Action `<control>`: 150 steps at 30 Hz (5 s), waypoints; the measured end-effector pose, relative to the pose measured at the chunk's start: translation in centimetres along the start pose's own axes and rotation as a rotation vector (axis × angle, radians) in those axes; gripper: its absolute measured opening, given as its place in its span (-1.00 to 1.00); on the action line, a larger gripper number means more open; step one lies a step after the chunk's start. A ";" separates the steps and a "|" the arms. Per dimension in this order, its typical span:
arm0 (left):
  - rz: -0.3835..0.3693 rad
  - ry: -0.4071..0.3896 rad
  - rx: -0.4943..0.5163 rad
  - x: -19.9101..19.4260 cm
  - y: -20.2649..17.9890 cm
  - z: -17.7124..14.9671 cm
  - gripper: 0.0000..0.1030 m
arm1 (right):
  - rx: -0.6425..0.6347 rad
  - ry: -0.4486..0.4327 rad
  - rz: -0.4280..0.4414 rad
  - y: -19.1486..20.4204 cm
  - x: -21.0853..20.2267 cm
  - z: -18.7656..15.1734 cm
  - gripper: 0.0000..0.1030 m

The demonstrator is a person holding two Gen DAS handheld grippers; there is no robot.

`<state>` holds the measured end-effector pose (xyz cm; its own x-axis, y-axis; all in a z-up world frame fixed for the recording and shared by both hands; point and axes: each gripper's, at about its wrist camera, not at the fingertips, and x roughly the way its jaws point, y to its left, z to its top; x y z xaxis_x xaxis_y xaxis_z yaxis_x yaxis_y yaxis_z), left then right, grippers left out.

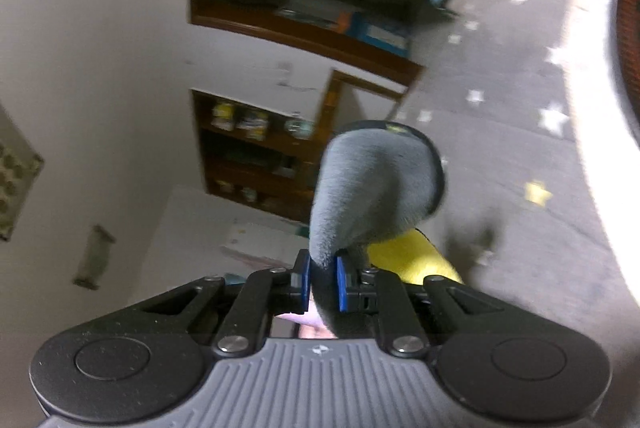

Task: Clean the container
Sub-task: 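Rub the cloth in the right tool over the bottle's base, then wipe the bottle's base again with the cloth in the right tool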

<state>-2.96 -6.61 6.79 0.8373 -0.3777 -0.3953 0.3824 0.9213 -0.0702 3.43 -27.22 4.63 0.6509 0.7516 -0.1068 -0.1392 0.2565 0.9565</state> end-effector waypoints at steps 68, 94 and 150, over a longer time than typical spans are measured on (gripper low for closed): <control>-0.080 0.024 0.149 -1.7 0.2 0.0 0.66 | 0.080 0.141 -0.177 -6.2 2.0 -2.3 -0.73; -0.064 -0.027 0.238 -2.7 -0.4 -1.0 0.59 | 0.031 0.114 0.022 0.1 -0.1 -0.9 -0.73; -0.103 -0.010 0.182 -3.5 0.3 -1.9 0.58 | 0.155 0.122 -0.086 -4.2 -1.5 -4.2 -0.73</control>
<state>-6.48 -4.82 6.40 0.7935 -0.4711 -0.3853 0.5301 0.8460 0.0574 -0.09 -26.93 -0.35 0.5588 0.8014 -0.2132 0.0357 0.2335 0.9717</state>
